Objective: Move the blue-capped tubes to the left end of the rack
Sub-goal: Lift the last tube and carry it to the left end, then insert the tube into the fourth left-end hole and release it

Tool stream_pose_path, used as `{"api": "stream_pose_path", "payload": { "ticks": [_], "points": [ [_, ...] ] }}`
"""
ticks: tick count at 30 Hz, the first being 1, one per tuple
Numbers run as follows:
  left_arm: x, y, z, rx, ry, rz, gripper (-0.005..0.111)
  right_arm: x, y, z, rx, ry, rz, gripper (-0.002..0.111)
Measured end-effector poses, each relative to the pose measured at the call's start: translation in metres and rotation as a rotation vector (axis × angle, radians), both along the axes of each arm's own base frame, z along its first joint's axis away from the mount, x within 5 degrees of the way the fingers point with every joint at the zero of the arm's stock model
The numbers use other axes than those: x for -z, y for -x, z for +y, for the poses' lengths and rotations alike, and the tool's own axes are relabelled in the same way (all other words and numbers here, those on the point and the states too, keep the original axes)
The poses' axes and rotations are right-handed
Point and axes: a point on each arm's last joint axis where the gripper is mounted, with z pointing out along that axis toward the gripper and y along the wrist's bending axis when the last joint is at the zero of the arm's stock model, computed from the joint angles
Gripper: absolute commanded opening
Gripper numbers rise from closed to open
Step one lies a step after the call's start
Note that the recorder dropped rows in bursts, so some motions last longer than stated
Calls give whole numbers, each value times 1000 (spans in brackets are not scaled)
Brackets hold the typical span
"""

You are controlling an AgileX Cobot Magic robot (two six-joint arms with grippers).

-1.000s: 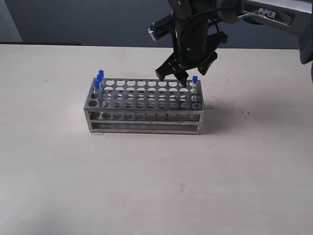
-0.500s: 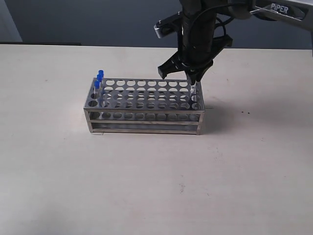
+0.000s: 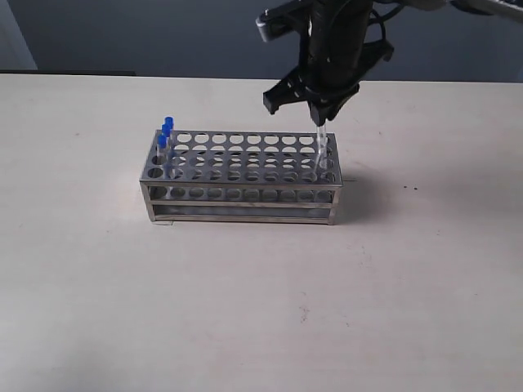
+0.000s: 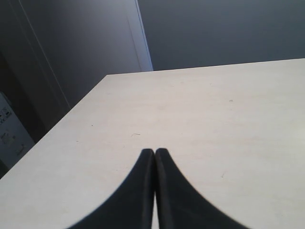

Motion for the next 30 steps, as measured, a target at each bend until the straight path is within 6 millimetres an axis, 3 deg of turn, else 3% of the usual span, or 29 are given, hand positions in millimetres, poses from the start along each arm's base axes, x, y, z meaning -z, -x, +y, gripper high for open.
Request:
{"api": "stream_pose_path", "payload": {
  "ticks": [5,10,12,17,23,30],
  "points": [
    [0,0,0,0,0,0,0,-41,14,-6,-8,-61,-73,0],
    [0,0,0,0,0,0,0,-65,29,-4,-50,-102,-114,0],
    [0,0,0,0,0,0,0,-71,36,4,-102,-143,-132,0],
    [0,0,0,0,0,0,0,-84,64,47,-292,-350,-118,0],
    [0,0,0,0,0,0,0,-66,78,97,-426,-414,-59,0],
    [0,0,0,0,0,0,0,-37,71,122,-451,-385,-20,0]
  ]
}}
